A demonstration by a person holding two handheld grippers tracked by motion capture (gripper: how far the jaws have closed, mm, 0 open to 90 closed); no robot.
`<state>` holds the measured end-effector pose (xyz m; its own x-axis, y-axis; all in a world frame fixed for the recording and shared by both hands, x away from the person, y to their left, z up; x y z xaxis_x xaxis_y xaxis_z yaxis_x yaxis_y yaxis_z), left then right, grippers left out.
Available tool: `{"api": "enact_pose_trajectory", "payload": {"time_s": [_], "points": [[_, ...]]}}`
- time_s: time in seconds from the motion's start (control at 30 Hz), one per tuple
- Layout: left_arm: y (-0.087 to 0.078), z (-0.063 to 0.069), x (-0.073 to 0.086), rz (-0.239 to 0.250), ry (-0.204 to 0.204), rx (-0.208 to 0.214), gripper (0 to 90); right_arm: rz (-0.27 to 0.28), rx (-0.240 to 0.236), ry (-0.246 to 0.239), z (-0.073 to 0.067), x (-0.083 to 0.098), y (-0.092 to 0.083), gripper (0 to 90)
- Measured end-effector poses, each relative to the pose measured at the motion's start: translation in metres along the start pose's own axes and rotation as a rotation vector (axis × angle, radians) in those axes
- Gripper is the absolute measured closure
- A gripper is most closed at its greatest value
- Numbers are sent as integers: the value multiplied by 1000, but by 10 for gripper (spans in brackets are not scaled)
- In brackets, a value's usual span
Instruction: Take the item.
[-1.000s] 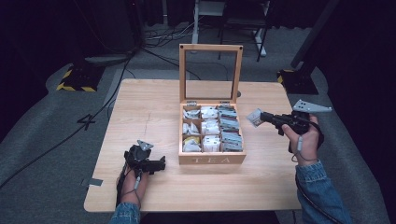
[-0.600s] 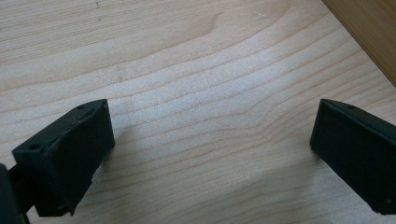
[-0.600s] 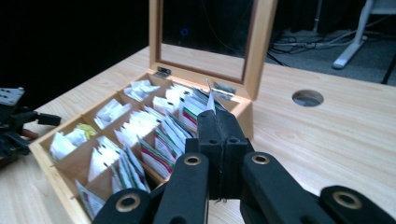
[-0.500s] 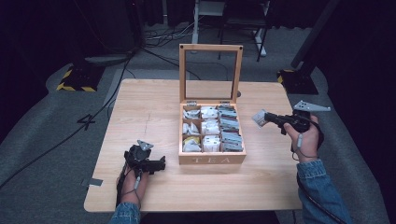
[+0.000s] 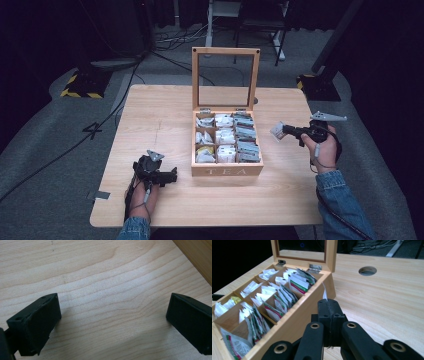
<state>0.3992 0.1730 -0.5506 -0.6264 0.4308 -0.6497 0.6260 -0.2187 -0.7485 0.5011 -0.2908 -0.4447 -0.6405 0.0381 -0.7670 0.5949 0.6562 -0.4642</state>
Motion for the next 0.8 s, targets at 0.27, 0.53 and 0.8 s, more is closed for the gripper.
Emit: {"api": "enact_pose_trajectory", "payload": {"time_s": [0.27,0.53,0.8], "points": [[0,0,0,0,0,0,0,-35,18,22,10,9,8,900],[0,0,0,0,0,0,0,-66,49,45,23,17,14,900],[0,0,0,0,0,0,0,-83,68,61,32,21,16,900]]}}
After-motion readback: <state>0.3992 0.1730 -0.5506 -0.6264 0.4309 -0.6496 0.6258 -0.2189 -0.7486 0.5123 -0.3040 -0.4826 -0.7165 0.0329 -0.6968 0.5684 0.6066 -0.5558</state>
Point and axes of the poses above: each handheld gripper's, and its own axes: y roughly forward along the jaws, x roughly out of its underside, z roughly to its right, the point moved 6 cm from there along y, roughly forward along the jaws, and after that the axes turned 14 degrees about y, right-handed, at the moved point
